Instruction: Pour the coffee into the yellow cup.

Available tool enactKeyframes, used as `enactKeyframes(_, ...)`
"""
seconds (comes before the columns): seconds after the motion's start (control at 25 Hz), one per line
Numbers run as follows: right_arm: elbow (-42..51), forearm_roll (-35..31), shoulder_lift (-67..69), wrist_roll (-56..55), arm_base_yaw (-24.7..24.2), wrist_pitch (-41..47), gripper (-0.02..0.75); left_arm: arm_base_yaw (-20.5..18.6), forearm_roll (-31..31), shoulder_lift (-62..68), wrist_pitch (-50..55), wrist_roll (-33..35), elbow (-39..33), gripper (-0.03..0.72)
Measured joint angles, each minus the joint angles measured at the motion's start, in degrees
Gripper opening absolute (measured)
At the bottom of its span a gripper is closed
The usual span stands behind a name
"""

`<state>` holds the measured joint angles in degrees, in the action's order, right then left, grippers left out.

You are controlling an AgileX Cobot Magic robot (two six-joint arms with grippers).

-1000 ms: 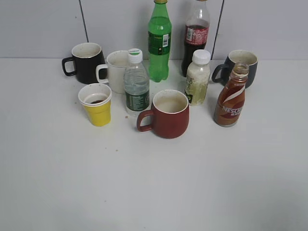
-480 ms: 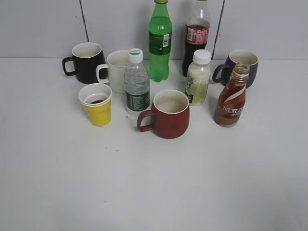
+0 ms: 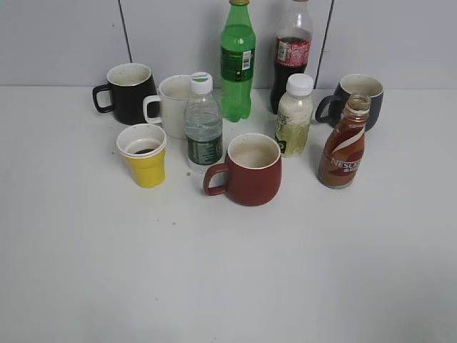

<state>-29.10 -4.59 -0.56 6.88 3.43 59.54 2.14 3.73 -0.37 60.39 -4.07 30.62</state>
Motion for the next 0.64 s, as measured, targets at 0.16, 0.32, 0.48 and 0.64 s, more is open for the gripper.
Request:
enactKeyframes(0.16,0.0,0.0,0.0,0.0,0.0,0.1,0.587,0.0,0.0,0.0,0.0,0.0,0.0,0.288)
enactKeyframes(0.32,0.0,0.0,0.0,0.0,0.0,0.1,0.587,0.0,0.0,0.0,0.0,0.0,0.0,0.267)
enactKeyframes(0.48,0.0,0.0,0.0,0.0,0.0,0.1,0.587,0.0,0.0,0.0,0.0,0.0,0.0,0.244)
enactKeyframes(0.64,0.0,0.0,0.0,0.1,0.0,0.1,0.587,0.0,0.0,0.0,0.0,0.0,0.0,0.24)
